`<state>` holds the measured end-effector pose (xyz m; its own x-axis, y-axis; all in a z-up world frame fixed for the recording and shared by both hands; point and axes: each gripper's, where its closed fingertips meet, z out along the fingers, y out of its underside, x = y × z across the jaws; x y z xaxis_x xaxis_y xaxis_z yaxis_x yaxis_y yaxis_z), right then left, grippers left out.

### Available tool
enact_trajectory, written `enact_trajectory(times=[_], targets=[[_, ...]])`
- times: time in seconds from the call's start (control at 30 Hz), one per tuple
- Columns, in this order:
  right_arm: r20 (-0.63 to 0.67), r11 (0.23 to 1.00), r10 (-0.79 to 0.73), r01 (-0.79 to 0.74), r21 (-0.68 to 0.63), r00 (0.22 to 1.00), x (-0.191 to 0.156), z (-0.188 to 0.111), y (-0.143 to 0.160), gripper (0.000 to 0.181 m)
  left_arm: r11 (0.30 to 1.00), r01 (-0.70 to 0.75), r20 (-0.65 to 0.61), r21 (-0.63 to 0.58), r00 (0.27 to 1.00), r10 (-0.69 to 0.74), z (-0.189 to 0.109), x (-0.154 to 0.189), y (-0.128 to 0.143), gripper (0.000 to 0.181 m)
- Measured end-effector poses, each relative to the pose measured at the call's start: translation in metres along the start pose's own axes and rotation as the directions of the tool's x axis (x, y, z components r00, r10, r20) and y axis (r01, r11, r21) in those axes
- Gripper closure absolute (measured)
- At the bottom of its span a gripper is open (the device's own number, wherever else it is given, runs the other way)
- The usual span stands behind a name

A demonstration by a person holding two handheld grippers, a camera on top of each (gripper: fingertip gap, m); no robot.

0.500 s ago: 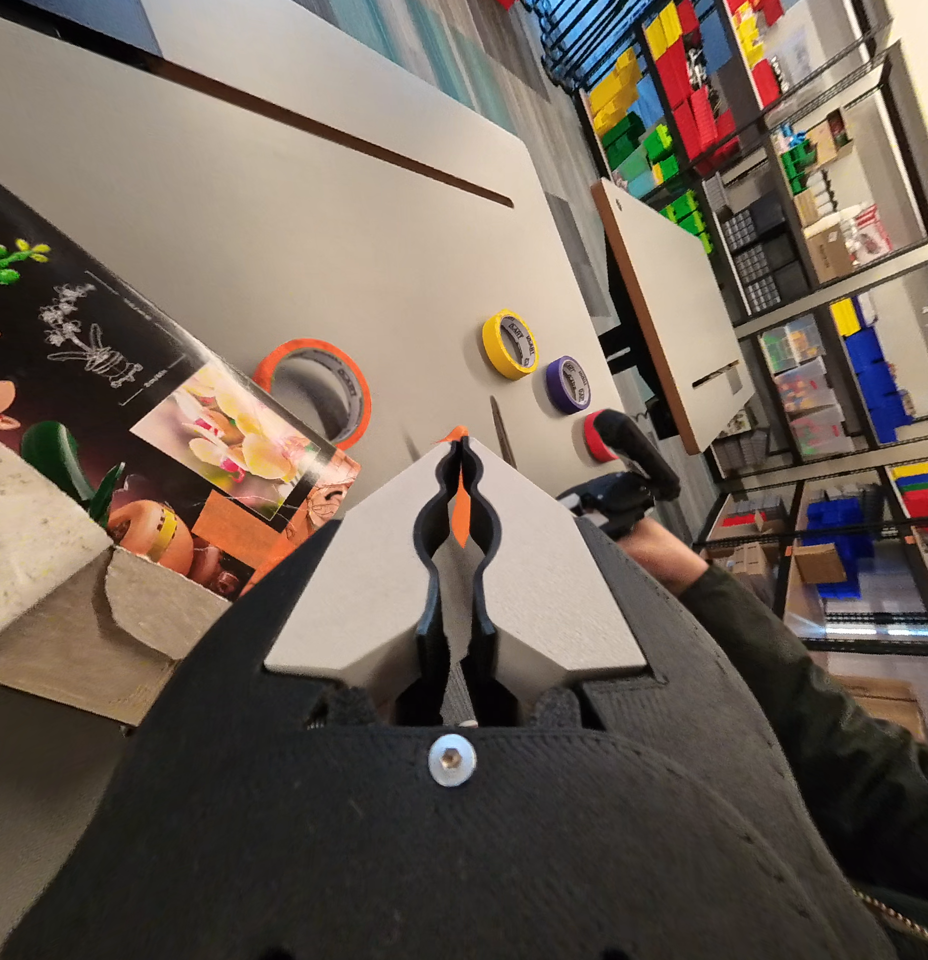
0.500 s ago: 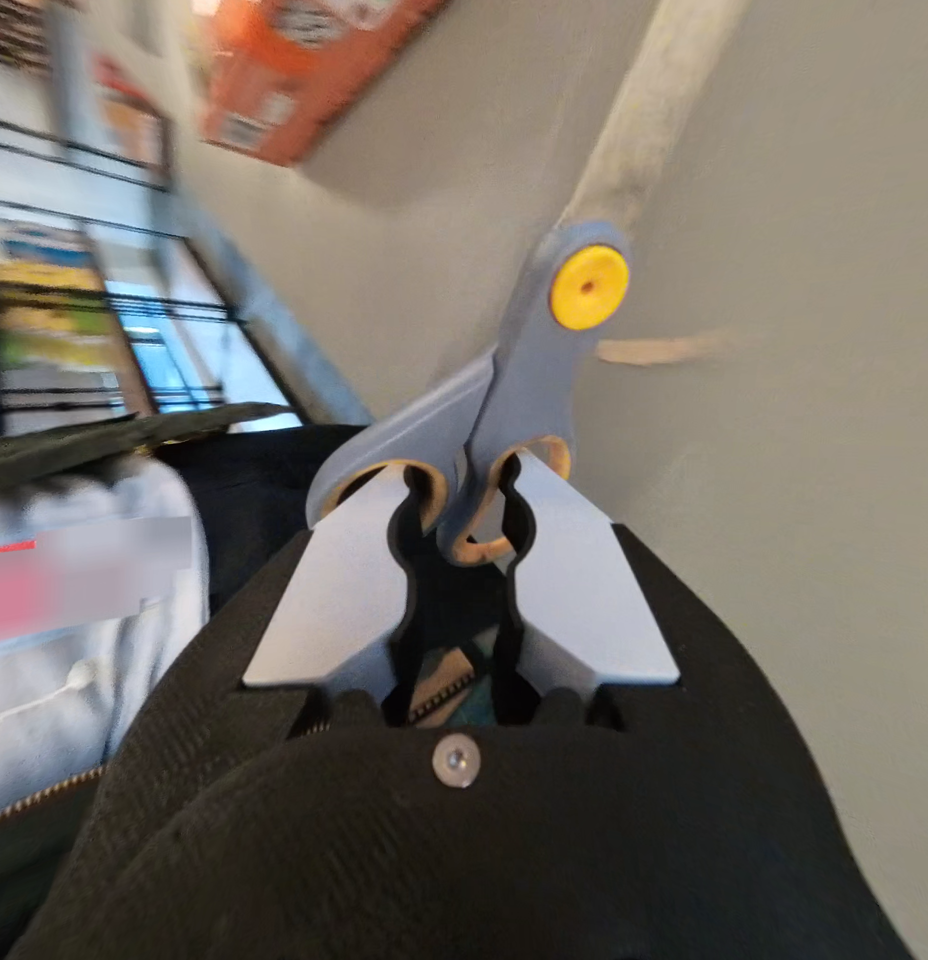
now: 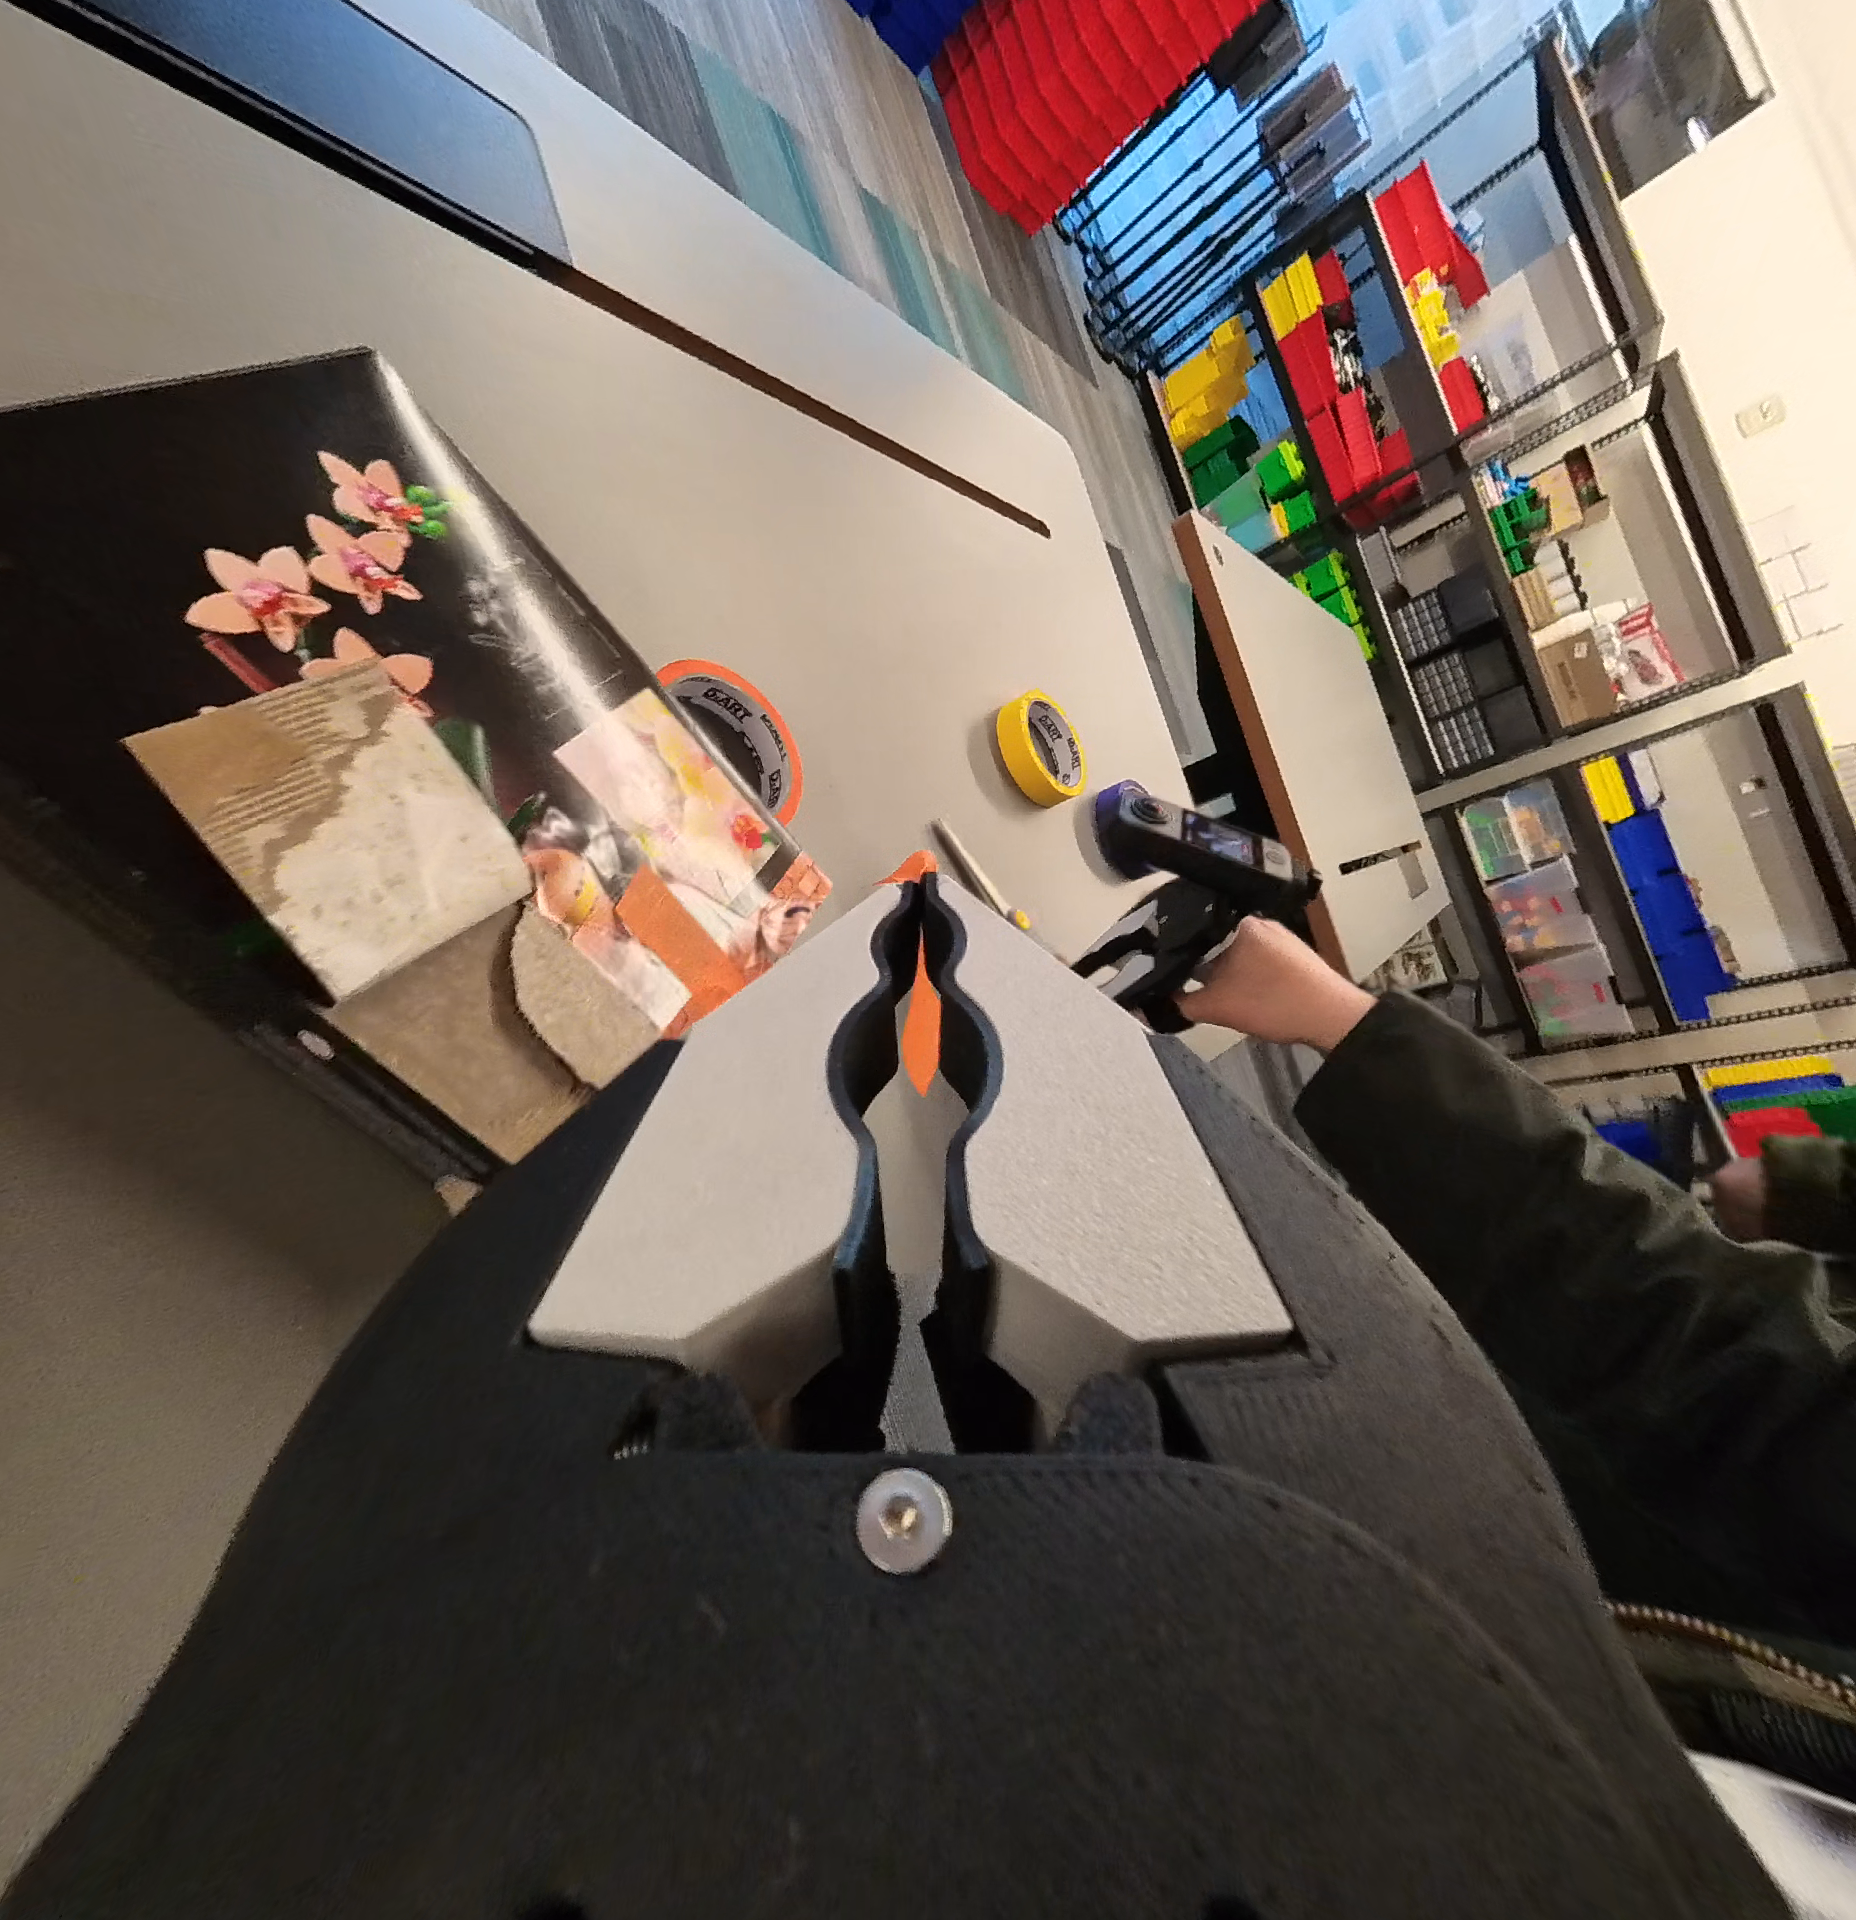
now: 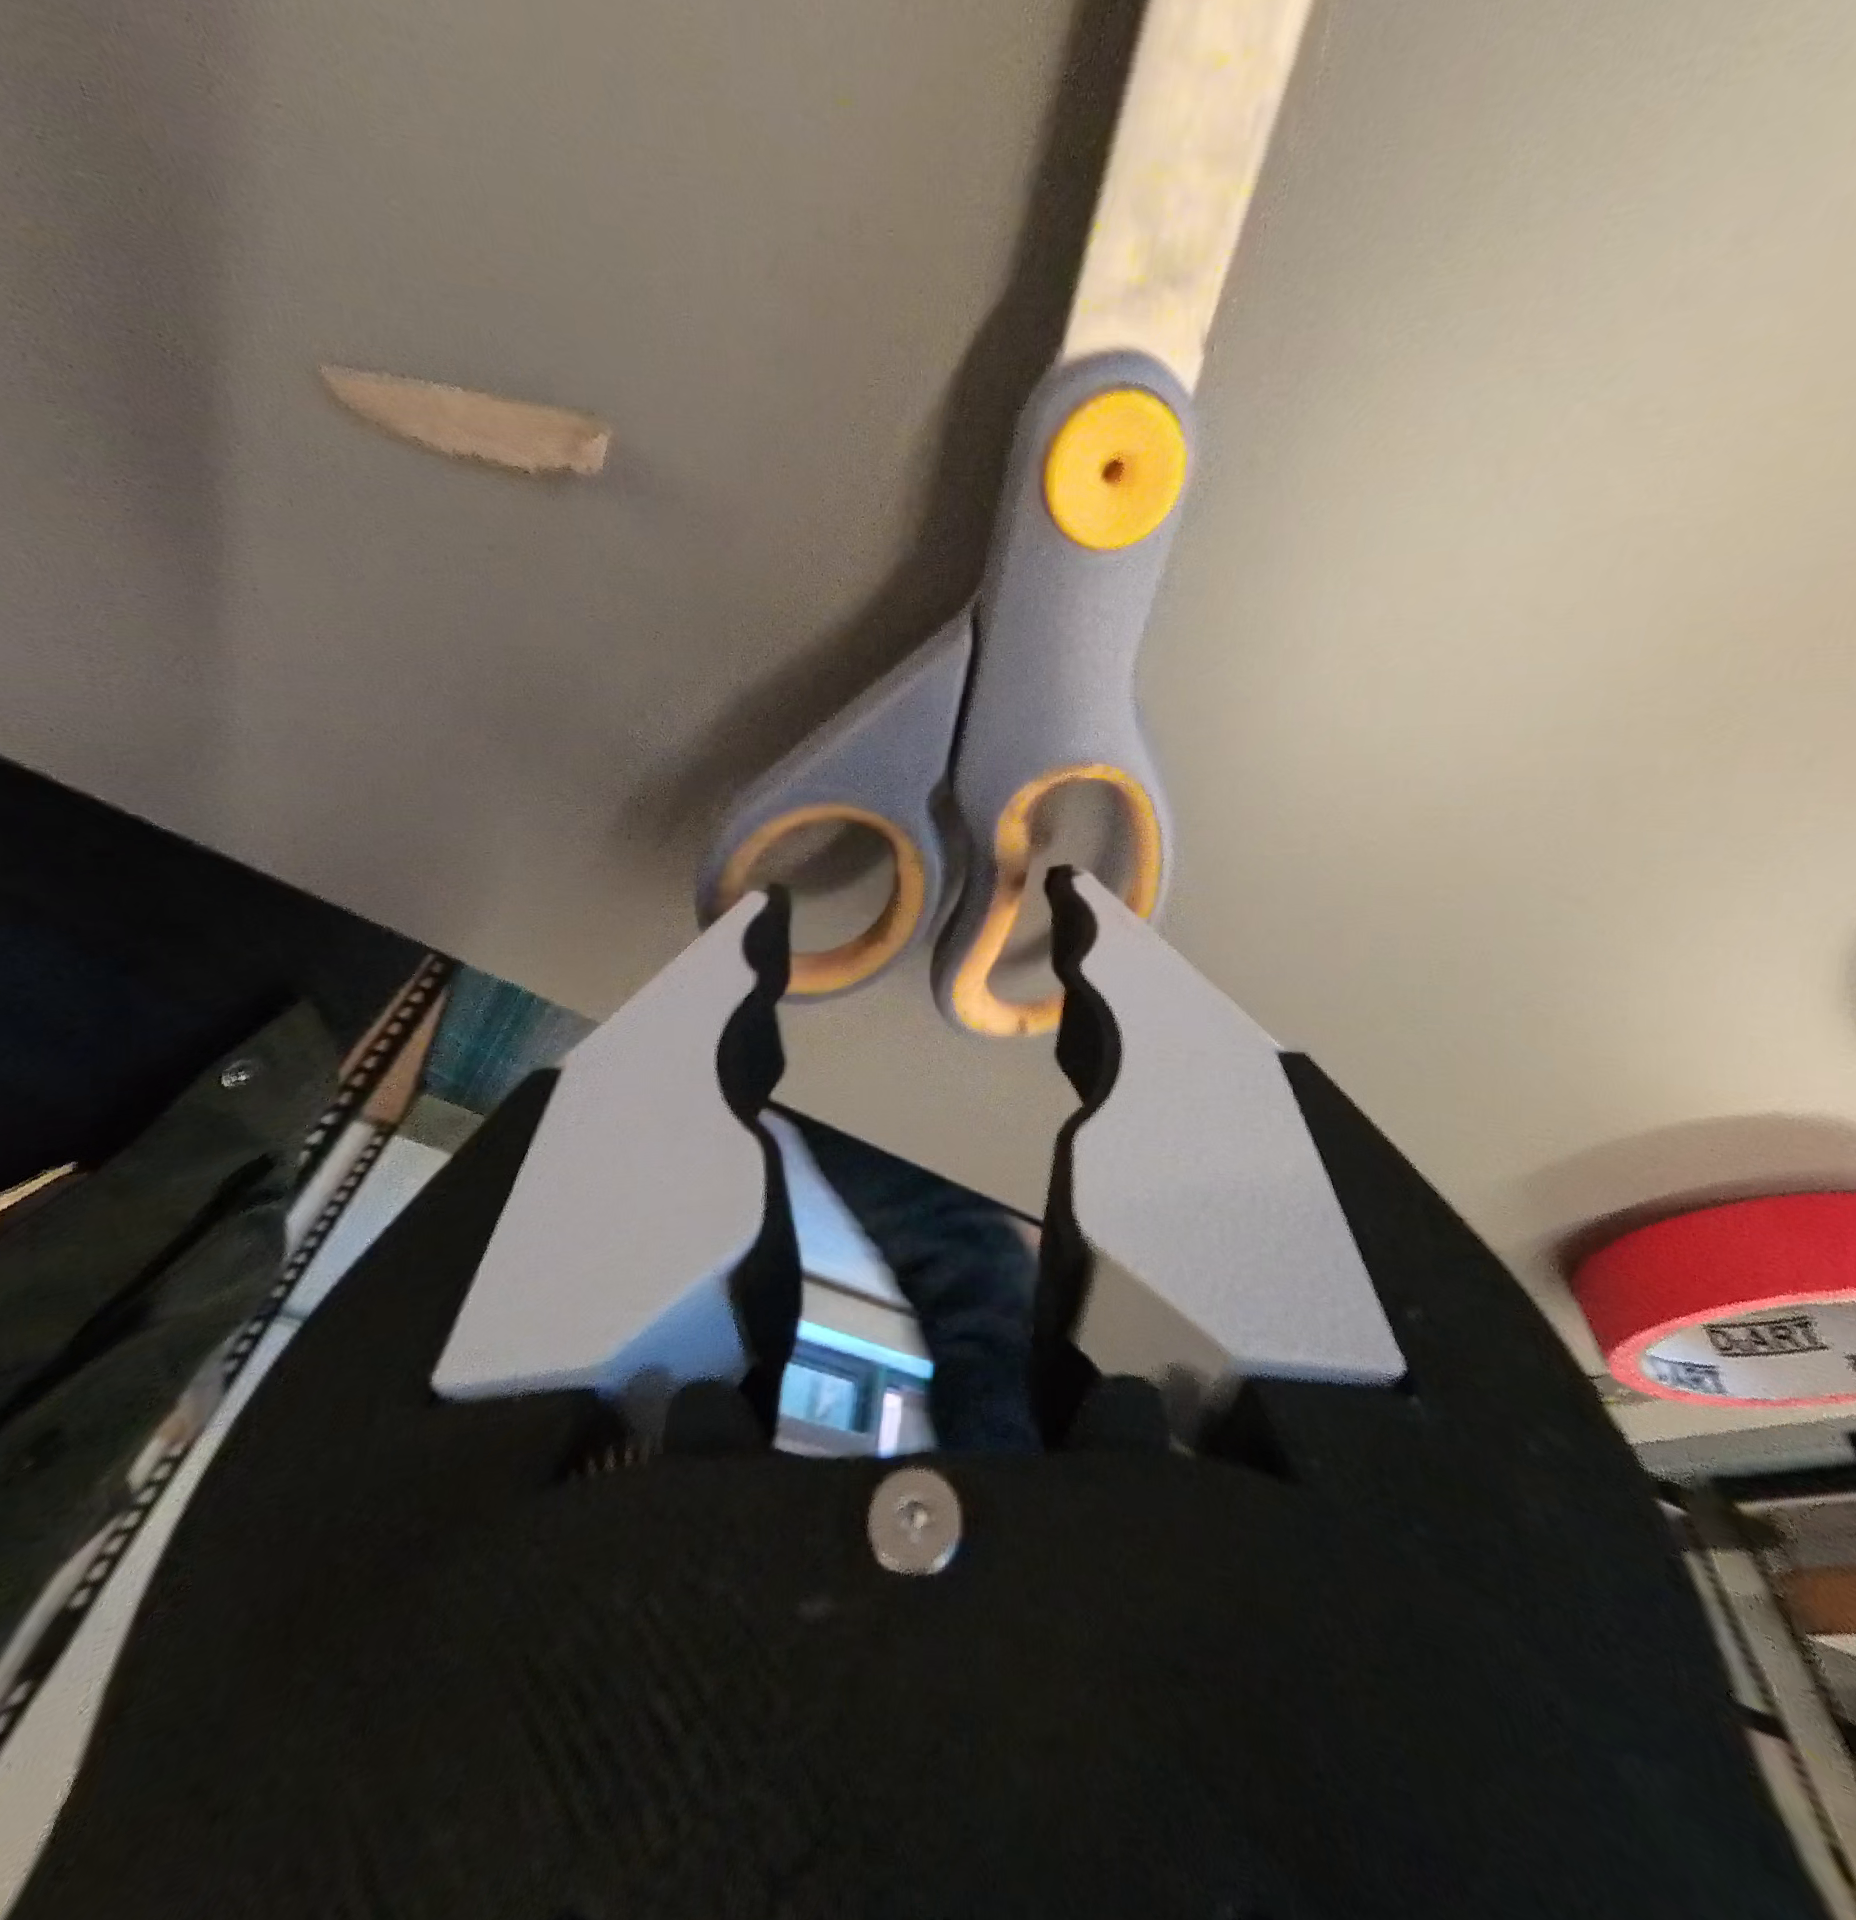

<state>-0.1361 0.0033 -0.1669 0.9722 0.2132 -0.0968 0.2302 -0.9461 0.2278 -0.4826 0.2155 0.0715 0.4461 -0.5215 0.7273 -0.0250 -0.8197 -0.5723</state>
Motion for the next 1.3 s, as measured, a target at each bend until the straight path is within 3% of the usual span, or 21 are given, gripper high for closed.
enact_trajectory(times=[0.13, 0.2, 0.23, 0.3, 0.37, 0.4, 0.5, 0.57, 0.67, 0.77, 0.8, 0.87, 0.93, 1.07, 1.23, 1.3], targets=[[0.037, 0.997, 0.059, -0.061, 0.056, 0.998, -0.012, -0.028, 0.009, 0.122, 1.0, 0.012, -0.022, 0.02, 1.0, -0.012, -0.021, -0.006, -0.002, 0.181], [0.092, 0.961, 0.07, -0.091, 0.26, 0.993, -0.039, -0.062, -0.013, 0.126, 0.999, 0.011, -0.051, 0.031, 0.999, -0.009, -0.03, -0.004, -0.003, 0.181], [0.156, 0.909, 0.033, -0.094, 0.406, 0.987, -0.066, -0.087, -0.034, 0.127, 0.999, 0.01, -0.078, 0.04, 0.997, -0.006, -0.033, -0.001, -0.004, 0.181], [0.318, 0.708, -0.129, -0.138, 0.692, 0.939, -0.14, -0.153, -0.08, 0.127, 0.998, 0.008, -0.14, 0.056, 0.99, 0.0, -0.039, 0.008, -0.004, 0.181], [0.493, 0.494, -0.349, -0.291, 0.819, 0.797, -0.219, -0.218, -0.111, 0.127, 0.999, -0.005, -0.192, 0.052, 0.981, 0.015, -0.042, 0.016, -0.002, 0.181], [0.568, 0.454, -0.439, -0.374, 0.809, 0.696, -0.253, -0.239, -0.12, 0.128, 0.999, -0.017, -0.204, 0.047, 0.979, 0.027, -0.043, 0.018, 0.0, 0.181], [0.728, 0.506, -0.522, -0.526, 0.684, 0.444, -0.316, -0.257, -0.145, 0.137, 0.998, -0.053, -0.23, 0.043, 0.971, 0.061, -0.045, 0.019, 0.002, 0.181], [0.779, 0.525, -0.507, -0.584, 0.619, 0.37, -0.338, -0.255, -0.158, 0.145, 0.997, -0.06, -0.251, 0.039, 0.966, 0.068, -0.048, 0.019, 0.003, 0.181], [0.787, 0.538, -0.447, -0.575, 0.616, 0.426, -0.355, -0.234, -0.172, 0.148, 0.997, -0.074, -0.271, 0.029, 0.959, 0.079, -0.052, 0.019, 0.005, 0.181], [0.808, 0.52, -0.461, -0.626, 0.582, 0.368, -0.361, -0.239, -0.176, 0.16, 0.997, -0.072, -0.285, 0.021, 0.955, 0.075, -0.054, 0.018, 0.007, 0.181], [0.807, 0.512, -0.459, -0.632, 0.582, 0.372, -0.361, -0.239, -0.178, 0.161, 0.998, -0.066, -0.292, 0.02, 0.954, 0.068, -0.055, 0.019, 0.007, 0.181], [0.783, 0.493, -0.482, -0.617, 0.614, 0.395, -0.362, -0.24, -0.176, 0.181, 0.998, -0.052, -0.302, 0.021, 0.952, 0.056, -0.055, 0.02, 0.007, 0.181], [0.778, 0.491, -0.492, -0.615, 0.618, 0.39, -0.362, -0.243, -0.172, 0.181, 0.998, -0.052, -0.3, 0.028, 0.952, 0.058, -0.055, 0.022, 0.007, 0.181], [0.771, 0.508, -0.522, -0.594, 0.624, 0.364, -0.361, -0.252, -0.159, 0.181, 0.996, -0.08, -0.277, 0.05, 0.957, 0.091, -0.053, 0.026, 0.008, 0.181], [0.739, 0.572, -0.557, -0.47, 0.672, 0.379, -0.354, -0.265, -0.13, 0.181, 0.995, -0.075, -0.344, 0.064, 0.934, 0.092, -0.051, 0.051, 0.018, 0.181], [0.742, 0.614, -0.563, -0.417, 0.67, 0.364, -0.346, -0.269, -0.114, 0.181, 0.986, -0.157, -0.358, 0.058, 0.919, 0.168, -0.051, 0.065, 0.03, 0.181]])
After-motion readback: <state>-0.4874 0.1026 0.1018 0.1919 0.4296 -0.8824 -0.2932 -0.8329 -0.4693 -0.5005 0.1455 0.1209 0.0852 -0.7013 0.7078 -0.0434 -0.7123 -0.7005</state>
